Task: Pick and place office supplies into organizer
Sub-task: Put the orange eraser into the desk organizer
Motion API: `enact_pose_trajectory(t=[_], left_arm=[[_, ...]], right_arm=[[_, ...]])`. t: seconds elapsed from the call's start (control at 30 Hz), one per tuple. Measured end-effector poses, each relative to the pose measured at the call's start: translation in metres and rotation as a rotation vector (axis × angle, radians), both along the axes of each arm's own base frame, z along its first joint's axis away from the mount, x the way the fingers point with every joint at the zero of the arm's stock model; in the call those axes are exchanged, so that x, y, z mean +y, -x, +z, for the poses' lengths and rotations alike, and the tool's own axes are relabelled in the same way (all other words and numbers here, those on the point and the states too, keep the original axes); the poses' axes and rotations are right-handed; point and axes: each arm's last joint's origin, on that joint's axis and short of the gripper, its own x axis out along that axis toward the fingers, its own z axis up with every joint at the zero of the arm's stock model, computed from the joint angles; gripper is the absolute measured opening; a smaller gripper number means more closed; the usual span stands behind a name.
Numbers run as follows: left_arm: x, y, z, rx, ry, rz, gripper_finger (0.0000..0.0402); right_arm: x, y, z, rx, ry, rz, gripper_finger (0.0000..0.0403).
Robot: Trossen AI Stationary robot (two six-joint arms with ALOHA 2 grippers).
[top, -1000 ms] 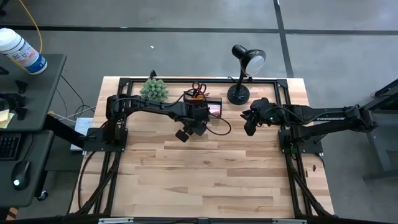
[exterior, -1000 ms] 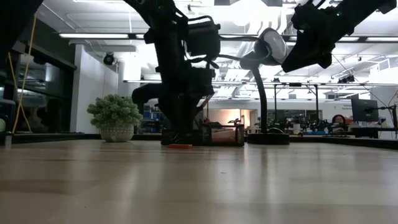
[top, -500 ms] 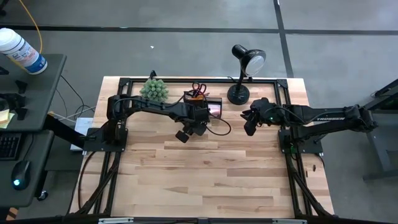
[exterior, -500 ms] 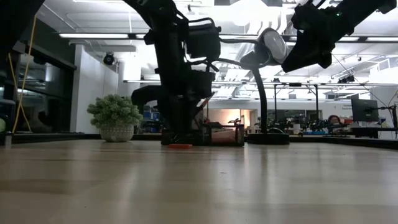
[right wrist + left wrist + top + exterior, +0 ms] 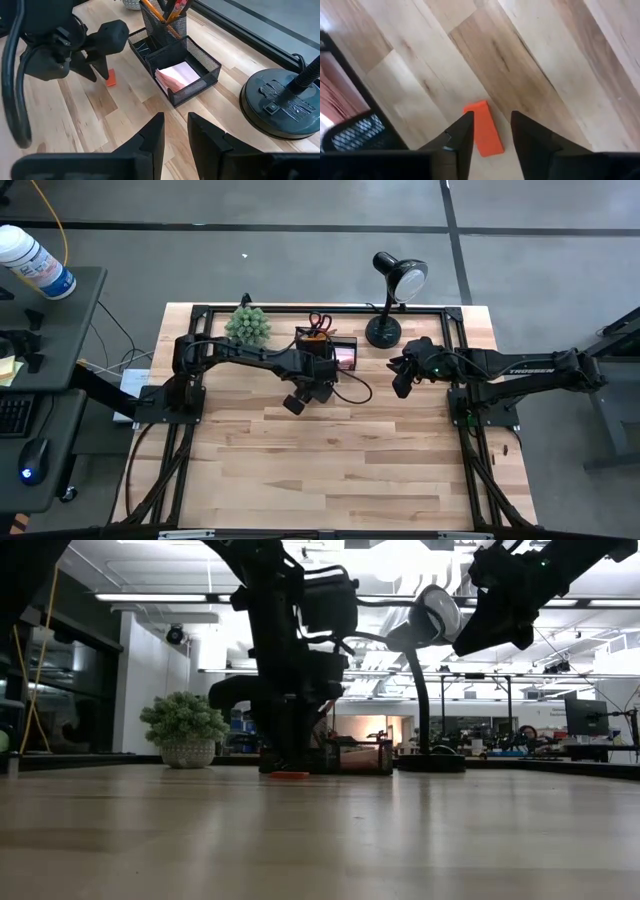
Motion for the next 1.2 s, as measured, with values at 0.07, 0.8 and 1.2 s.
enact_pose_trajectory(t=[0.07,0.8,1.2], left_arm=[[0.001,0.000,0.000,-0.001,0.008,0.038,0.0137],[0.004,-0.011,-0.015,0.101,0.026,0.179,0.0215],[0.008,-0.024,-0.001,0.048,-0.001,0.172,0.0211]], right_arm=[[0.000,0.000,0.000,0.000,0.002,-0.002,0.0078],[0.000,0.000,0.000,0.001,0.002,-0.003,0.0078],[0.000,0.000,0.000,0.000,0.002,-0.003,0.0078]])
